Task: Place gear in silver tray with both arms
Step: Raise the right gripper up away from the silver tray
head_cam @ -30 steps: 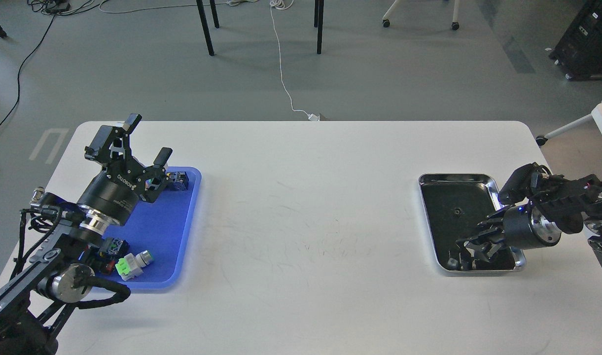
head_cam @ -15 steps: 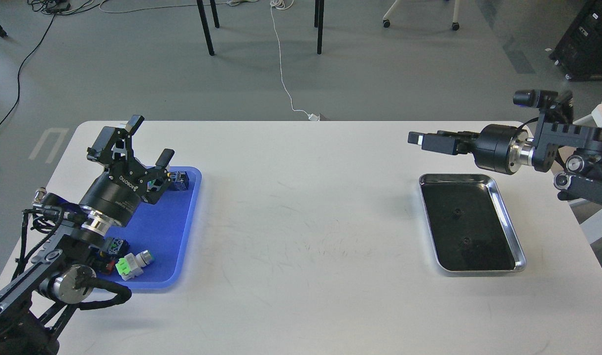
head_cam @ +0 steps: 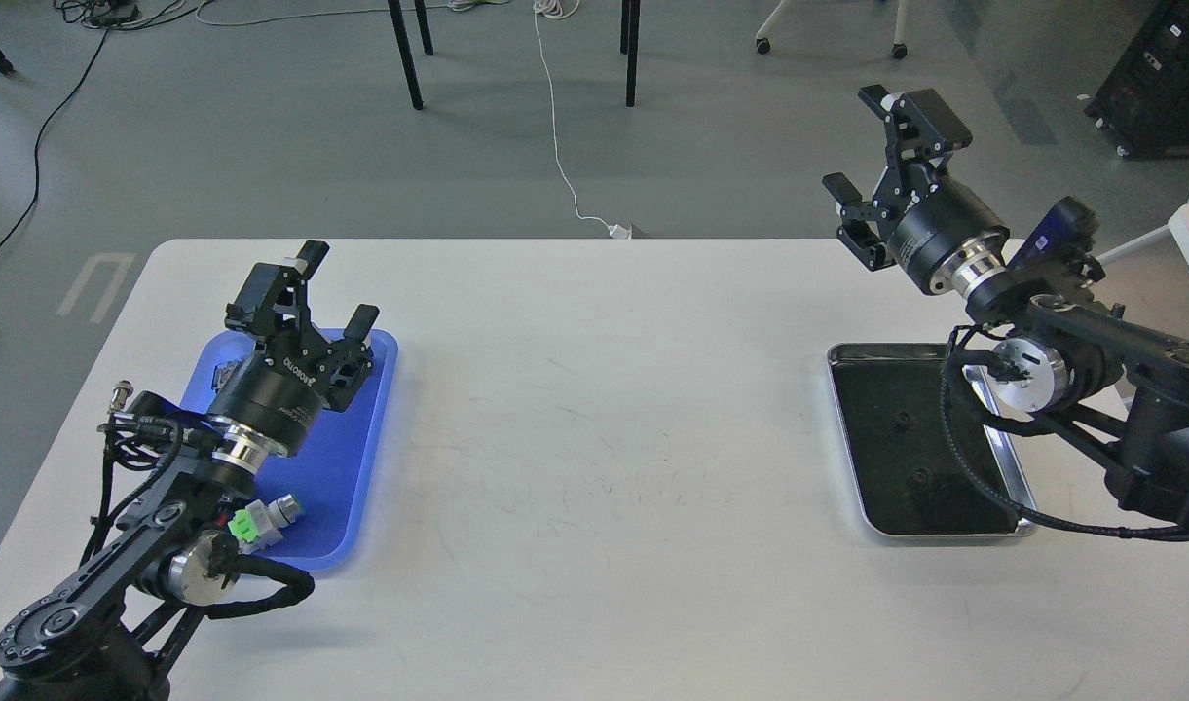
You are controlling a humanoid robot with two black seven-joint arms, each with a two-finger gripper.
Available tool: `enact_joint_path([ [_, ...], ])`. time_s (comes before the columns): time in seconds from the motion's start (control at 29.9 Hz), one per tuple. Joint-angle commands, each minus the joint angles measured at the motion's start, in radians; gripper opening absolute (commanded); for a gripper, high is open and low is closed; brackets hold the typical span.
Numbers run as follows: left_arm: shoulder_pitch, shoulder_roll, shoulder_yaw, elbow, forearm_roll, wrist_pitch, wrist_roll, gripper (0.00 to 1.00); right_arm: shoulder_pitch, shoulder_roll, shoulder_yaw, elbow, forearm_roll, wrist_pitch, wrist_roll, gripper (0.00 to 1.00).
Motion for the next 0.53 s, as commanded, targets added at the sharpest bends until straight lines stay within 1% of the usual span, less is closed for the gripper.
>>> enact_joint_path([
  [0.0, -0.019, -0.004, -0.001, 0.007, 0.003, 0.021, 0.015, 0.98, -0.087, 0.080, 0.047, -0.001, 0.005, -0.003, 0.000, 0.99],
  [0.13, -0.018, -0.010, -0.018, 0.004, 0.001, 0.015, 0.005, 0.98, -0.128, 0.140, 0.038, -0.007, -0.005, -0.043, 0.000, 0.99],
  [0.2, -0.016, -0.014, -0.026, 0.005, 0.001, 0.015, 0.008, 0.98, -0.138, 0.167, 0.032, -0.009, -0.029, -0.063, 0.000, 0.99],
  [0.3, -0.015, -0.036, -0.035, 0.006, 0.003, 0.015, 0.014, 0.98, -0.171, 0.204, 0.033, -0.017, -0.058, -0.066, 0.000, 0.99],
  [0.5, -0.007, -0.057, -0.032, 0.006, 0.007, 0.015, 0.017, 0.98, -0.216, 0.213, 0.055, 0.005, -0.060, -0.060, 0.000, 0.99],
])
